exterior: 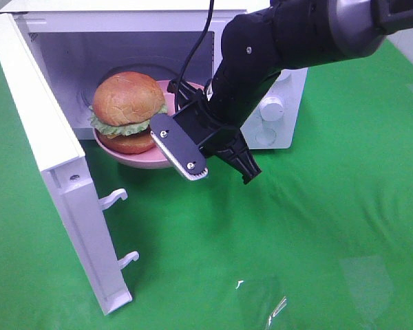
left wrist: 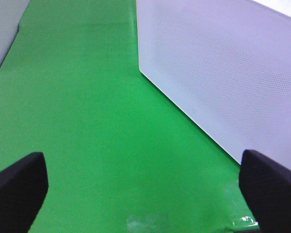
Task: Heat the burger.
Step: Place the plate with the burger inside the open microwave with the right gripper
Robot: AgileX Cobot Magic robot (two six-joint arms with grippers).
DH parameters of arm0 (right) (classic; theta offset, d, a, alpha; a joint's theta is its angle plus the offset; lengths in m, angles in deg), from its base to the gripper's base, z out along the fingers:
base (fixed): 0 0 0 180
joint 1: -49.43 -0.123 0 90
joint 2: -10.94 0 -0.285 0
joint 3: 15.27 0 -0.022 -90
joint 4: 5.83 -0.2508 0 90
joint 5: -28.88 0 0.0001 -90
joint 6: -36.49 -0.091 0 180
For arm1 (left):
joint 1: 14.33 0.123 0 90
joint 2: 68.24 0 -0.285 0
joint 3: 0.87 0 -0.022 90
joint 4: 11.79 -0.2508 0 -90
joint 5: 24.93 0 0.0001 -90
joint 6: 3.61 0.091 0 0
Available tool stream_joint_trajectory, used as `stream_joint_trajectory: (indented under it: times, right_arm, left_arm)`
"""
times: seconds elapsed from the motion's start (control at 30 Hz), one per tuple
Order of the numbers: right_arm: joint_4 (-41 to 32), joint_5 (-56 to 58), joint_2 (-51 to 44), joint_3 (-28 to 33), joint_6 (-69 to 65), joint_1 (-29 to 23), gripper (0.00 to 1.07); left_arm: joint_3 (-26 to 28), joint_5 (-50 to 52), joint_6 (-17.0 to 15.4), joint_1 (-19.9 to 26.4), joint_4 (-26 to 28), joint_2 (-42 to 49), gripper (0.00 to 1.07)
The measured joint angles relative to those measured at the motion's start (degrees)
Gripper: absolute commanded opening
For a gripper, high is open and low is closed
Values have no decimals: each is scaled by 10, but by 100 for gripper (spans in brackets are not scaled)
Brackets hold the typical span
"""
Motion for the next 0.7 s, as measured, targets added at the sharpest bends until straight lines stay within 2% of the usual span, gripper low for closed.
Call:
stream_joint_trajectory:
  times: [0.27,0.33,0.7]
  right_arm:
    - [-2,17,34,-48,-1,0,0]
    - [-14,40,59,-84,-5,0,0]
    - [-14,76,108,-170,-56,0,0]
  left_arm:
    - [0,0,0,0,0,0,100]
    - [0,0,0,0,0,0,100]
    - [0,0,0,0,0,0,100]
